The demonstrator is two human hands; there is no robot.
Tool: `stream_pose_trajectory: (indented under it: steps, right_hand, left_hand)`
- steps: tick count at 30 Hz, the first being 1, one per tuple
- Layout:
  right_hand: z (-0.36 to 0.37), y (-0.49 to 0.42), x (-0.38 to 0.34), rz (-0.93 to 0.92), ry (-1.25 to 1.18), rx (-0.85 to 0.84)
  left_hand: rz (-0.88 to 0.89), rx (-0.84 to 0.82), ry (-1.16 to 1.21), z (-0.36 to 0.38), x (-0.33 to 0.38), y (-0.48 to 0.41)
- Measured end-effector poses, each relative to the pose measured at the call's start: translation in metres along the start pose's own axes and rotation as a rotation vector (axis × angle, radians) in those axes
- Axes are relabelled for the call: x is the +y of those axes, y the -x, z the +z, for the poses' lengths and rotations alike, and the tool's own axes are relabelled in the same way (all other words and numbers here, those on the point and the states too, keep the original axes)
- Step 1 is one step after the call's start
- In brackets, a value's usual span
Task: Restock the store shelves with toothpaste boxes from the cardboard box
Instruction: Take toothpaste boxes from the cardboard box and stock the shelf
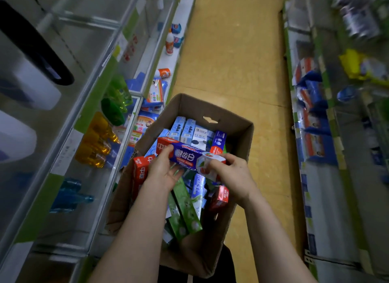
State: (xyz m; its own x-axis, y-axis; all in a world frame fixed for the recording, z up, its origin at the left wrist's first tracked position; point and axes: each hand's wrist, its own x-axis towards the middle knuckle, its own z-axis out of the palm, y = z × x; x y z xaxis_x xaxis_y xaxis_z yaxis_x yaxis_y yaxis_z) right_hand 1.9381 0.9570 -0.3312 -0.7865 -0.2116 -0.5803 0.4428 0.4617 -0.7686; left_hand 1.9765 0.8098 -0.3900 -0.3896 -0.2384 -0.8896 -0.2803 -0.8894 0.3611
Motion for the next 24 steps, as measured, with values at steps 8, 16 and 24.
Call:
stream_pose_trajectory:
  steps: [8, 16, 24]
  right_hand:
    - [-0.042, 0.038, -0.048, -0.118, -0.243, 0.089]
    - [-0.097, 0.092, -0.055, -0.266, -0.443, 0.355]
    - [-0.168, 0.168, -0.029, -0.359, -0.526, 0.585]
  left_hand:
    - [0.311, -0.127, 0.093, 0.04, 0.029, 0.045]
    - [0.379, -0.381, -0.031, 0.1, 0.011, 0.114]
    - [0.366, -0.588, -0.124, 0.145, -0.053, 0.201]
